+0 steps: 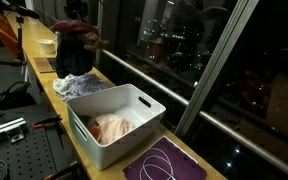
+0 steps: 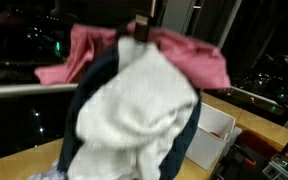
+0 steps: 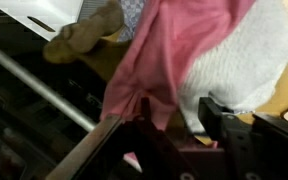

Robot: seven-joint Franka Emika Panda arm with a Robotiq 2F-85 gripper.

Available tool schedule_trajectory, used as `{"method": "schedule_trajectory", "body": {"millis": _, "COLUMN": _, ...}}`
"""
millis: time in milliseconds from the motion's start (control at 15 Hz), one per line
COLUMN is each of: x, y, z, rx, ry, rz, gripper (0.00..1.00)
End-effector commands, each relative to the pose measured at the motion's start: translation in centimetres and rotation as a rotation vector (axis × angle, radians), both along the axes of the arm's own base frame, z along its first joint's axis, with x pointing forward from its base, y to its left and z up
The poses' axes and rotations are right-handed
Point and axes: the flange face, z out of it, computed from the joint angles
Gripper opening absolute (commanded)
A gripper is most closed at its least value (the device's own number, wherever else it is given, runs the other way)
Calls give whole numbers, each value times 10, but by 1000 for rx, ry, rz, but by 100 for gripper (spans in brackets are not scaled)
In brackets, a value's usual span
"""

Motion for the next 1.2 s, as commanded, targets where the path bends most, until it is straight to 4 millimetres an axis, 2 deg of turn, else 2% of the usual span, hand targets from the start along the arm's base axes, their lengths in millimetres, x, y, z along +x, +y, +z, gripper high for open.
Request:
{"method": "schedule_trajectory", "body": {"millis": 0, "x": 15, "y": -8, "z": 22, "rx": 20, "ry": 26, "rz": -26, "gripper": 84}}
{"method": "schedule_trajectory", "body": {"millis": 133, "x": 23, "y": -25, "z": 31, "rx": 37, "ry": 27, "rz": -53, "gripper": 98}}
{"method": "schedule_trajectory", "body": {"millis": 333, "x": 41, "y": -71, "z": 36, "rx": 59, "ry": 21, "rz": -113, "gripper": 100}}
{"method": "schedule_trajectory", "body": {"millis": 467, "x": 59, "y": -114, "z": 29, "rx": 72, "ry": 30, "rz": -170, "gripper": 100}}
{"method": "schedule_trajectory", "body": {"millis": 533, "x": 67, "y": -143, "z": 23, "rx": 81, "ry": 42, "rz": -201, "gripper": 100}}
{"method": "schedule_trajectory", "body": {"millis": 667, "x": 82, "y": -188, "z": 0, "rx": 102, "ry": 62, "rz": -253, "gripper": 100}}
{"method": "schedule_trajectory", "body": {"millis": 867, "x": 94, "y": -253, "z": -50, "rx": 124, "ry": 94, "rz": -310, "gripper": 100}}
{"method": "schedule_trajectory", "body": {"millis": 1133, "x": 84, "y": -320, "z": -139, "rx": 107, "ry": 123, "rz": -355, "gripper": 100}}
